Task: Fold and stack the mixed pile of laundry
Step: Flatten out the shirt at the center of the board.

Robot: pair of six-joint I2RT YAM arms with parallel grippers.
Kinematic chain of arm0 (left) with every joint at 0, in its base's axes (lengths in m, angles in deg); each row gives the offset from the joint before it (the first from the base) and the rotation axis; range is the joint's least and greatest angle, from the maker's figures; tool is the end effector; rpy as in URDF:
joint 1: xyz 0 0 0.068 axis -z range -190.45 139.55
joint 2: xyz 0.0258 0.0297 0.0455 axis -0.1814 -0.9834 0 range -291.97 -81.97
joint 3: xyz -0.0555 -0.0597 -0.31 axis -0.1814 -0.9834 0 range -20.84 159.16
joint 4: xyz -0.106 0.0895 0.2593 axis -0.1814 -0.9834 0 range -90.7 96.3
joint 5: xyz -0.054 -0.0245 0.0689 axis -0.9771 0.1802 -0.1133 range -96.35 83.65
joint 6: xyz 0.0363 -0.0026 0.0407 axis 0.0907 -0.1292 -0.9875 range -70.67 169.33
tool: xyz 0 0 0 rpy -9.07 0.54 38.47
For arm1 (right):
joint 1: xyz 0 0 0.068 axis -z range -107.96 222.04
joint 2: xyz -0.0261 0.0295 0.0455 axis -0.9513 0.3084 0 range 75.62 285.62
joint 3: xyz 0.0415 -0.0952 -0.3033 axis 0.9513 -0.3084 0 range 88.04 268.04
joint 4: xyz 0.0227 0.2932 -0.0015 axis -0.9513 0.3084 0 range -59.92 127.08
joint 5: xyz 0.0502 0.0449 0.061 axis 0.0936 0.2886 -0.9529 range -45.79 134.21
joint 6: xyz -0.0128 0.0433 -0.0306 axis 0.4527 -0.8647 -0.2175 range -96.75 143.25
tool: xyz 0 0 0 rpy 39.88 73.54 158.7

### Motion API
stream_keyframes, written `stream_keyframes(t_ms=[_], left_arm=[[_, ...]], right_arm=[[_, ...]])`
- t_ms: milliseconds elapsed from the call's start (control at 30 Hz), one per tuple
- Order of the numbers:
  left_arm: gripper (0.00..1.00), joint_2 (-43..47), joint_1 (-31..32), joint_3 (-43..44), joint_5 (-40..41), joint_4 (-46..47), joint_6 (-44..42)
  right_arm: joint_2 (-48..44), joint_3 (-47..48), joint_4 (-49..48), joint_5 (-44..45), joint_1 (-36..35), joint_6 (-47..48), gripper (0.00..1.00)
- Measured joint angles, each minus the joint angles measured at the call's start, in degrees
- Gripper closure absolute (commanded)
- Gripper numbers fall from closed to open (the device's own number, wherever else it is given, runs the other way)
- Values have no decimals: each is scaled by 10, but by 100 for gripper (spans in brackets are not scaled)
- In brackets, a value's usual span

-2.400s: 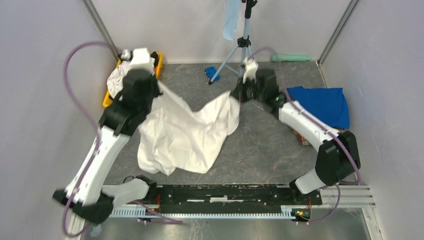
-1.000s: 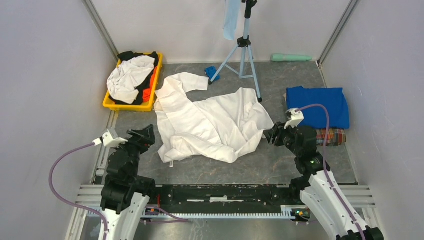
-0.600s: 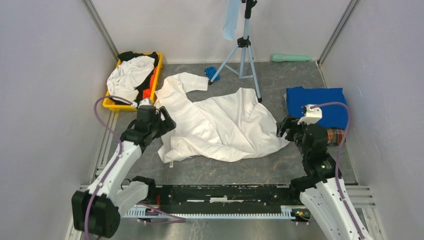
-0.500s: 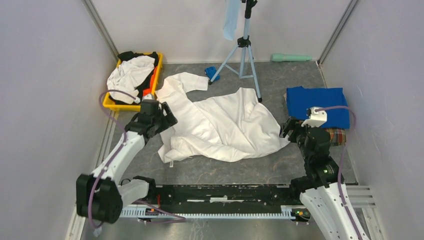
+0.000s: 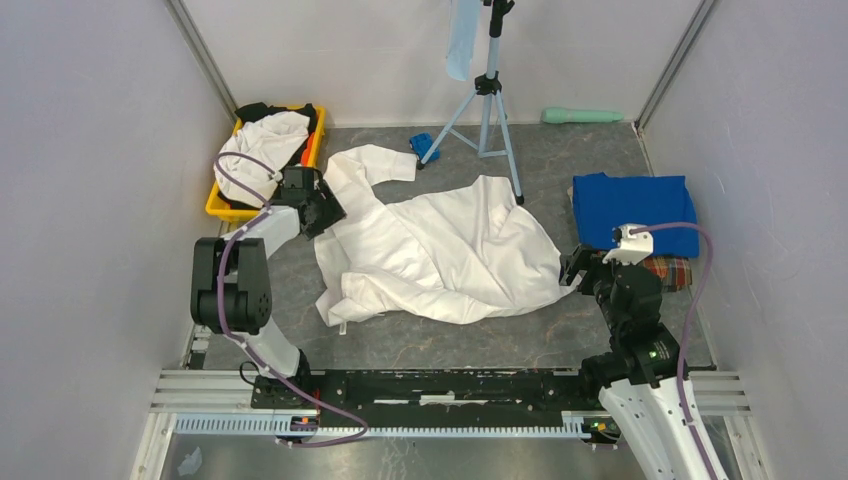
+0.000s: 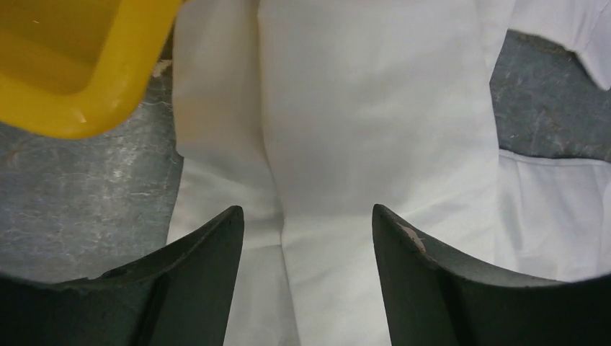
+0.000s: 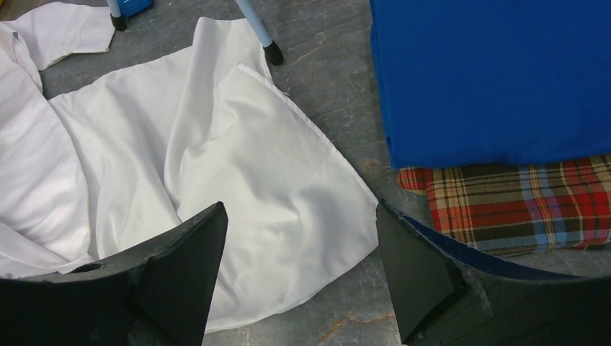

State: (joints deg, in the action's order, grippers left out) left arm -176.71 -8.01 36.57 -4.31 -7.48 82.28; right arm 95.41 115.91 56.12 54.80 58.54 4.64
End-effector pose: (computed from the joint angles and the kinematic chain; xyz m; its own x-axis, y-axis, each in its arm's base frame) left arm 0.3736 -0.0146 0.2176 -0.6635 -0.5158 -0.5419 -0.4061 0.8566 -0.3182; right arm 0.0971 0.0164 0.2844 -0.3031 0.2498 -0.9196 0.0392 0.9675 0.2498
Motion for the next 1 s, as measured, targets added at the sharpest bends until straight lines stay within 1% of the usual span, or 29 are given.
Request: stream_keyframes(t_ms=[67, 133, 200, 333, 400, 467, 533, 567, 700, 833, 900, 1000], left_arm=[[29, -21, -1, 1, -17, 10, -5], [32, -38, 0, 1, -37, 19, -6], [37, -49, 1, 1, -57, 33, -7], [51, -53, 2, -3, -91, 64, -7], [62, -53, 2, -3, -101, 73, -7], [75, -52, 3, -3, -108, 76, -7], [94, -49, 6, -4, -113, 76, -7], [98, -46, 9, -4, -113, 75, -8], [98, -29, 21, -6, -112, 65, -7], [98, 21, 48, -7, -105, 35, -8], [98, 66, 82, -7, -96, 13, -14], [98, 139, 155, 2, -111, -29, -35]], right_arm=[[-3, 0, 0, -5, 0, 2, 18], [-3, 0, 2, -10, 0, 5, 18], [-2, 0, 2, -13, 0, 7, 18], [-2, 0, 2, -16, 0, 9, 18], [-1, -1, 2, -16, 0, 9, 18], [0, -4, 2, -16, 0, 9, 19], [2, -8, 2, -16, 0, 9, 19], [3, -10, 2, -16, 0, 9, 19], [11, -12, 0, -16, 0, 9, 19], [20, -12, -3, -16, 0, 9, 19], [26, -12, -6, -16, 0, 9, 19], [36, -10, -9, -16, 0, 9, 19]])
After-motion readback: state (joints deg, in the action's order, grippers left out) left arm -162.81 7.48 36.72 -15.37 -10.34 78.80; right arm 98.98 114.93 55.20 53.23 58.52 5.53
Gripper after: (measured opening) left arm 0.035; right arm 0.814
